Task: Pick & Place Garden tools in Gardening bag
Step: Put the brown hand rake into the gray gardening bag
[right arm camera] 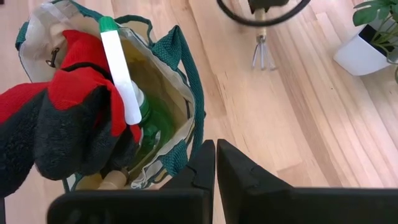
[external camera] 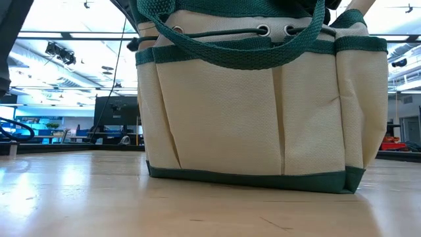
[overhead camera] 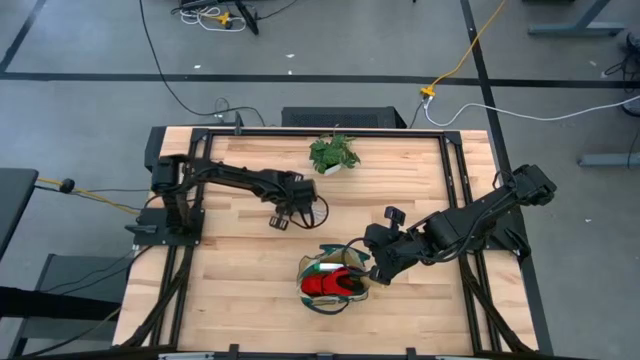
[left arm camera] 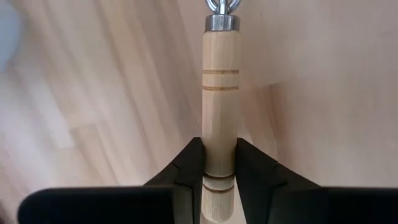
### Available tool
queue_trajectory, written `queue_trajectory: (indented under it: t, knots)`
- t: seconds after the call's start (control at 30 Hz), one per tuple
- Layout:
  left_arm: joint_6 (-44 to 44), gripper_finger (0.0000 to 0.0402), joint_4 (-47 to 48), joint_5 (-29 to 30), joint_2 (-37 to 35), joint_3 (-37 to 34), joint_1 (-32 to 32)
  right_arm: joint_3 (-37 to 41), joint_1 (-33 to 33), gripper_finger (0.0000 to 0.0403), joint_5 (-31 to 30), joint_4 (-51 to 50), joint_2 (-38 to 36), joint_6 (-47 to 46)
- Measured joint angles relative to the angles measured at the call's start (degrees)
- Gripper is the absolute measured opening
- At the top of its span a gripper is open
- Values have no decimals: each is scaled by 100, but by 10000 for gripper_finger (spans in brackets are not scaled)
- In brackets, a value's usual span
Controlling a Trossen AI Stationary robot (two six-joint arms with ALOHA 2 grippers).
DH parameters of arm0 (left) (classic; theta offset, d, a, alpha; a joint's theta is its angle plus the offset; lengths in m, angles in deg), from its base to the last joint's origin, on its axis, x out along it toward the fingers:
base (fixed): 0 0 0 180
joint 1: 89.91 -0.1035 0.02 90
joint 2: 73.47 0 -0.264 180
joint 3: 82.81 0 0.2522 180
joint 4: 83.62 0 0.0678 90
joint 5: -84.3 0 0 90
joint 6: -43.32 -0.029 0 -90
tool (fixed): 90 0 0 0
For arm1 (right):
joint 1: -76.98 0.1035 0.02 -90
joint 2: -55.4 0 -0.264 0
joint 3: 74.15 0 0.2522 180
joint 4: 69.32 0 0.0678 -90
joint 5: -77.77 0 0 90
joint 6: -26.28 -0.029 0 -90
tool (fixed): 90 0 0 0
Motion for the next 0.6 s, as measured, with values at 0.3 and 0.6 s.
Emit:
queue_trajectory:
  t: [0.3,0.6]
  knots:
    - [460,74,654,191,-462,6,2,0,2,17,-1,37,-1,0]
    - [760,74,998,184,-1007,8,3,0,1,17,-1,68,0,0]
